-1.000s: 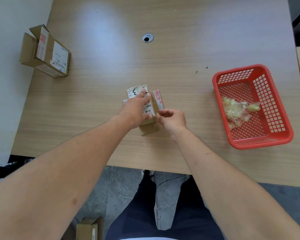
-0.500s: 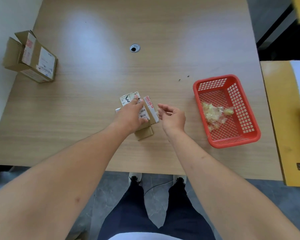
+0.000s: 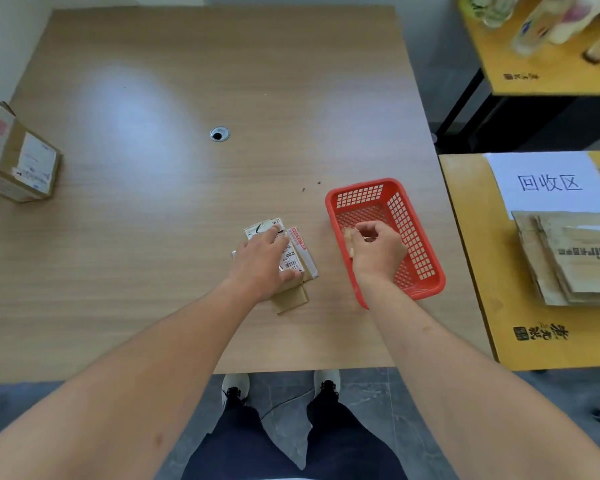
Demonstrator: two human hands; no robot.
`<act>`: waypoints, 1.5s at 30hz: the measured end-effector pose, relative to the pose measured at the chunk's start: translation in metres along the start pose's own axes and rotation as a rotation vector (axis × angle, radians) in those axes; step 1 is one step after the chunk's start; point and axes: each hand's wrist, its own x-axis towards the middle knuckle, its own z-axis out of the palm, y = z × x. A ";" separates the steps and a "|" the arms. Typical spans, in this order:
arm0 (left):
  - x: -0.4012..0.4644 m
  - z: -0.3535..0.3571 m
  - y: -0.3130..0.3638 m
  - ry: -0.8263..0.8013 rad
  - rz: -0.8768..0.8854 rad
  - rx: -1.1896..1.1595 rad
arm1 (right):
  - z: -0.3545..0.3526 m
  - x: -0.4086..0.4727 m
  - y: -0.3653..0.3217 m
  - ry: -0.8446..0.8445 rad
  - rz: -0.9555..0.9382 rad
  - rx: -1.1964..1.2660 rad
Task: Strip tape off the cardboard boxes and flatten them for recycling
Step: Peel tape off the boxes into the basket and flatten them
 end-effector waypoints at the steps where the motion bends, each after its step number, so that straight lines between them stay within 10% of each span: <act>1: 0.001 0.001 -0.002 -0.015 -0.002 -0.013 | -0.001 0.003 0.004 -0.005 0.014 -0.022; 13: -0.004 0.006 -0.013 -0.100 -0.063 -0.121 | -0.006 -0.002 -0.001 -0.066 -0.011 -0.280; 25: -0.019 0.006 0.001 0.138 -0.142 -0.106 | 0.026 -0.017 -0.016 -0.347 -0.532 -0.138; 32: -0.029 0.003 -0.008 -0.012 -0.234 -0.043 | 0.063 -0.033 -0.019 -0.700 -0.308 -0.104; 45: -0.040 -0.008 -0.052 0.133 -0.200 -0.260 | 0.108 -0.056 -0.024 -0.780 0.086 0.172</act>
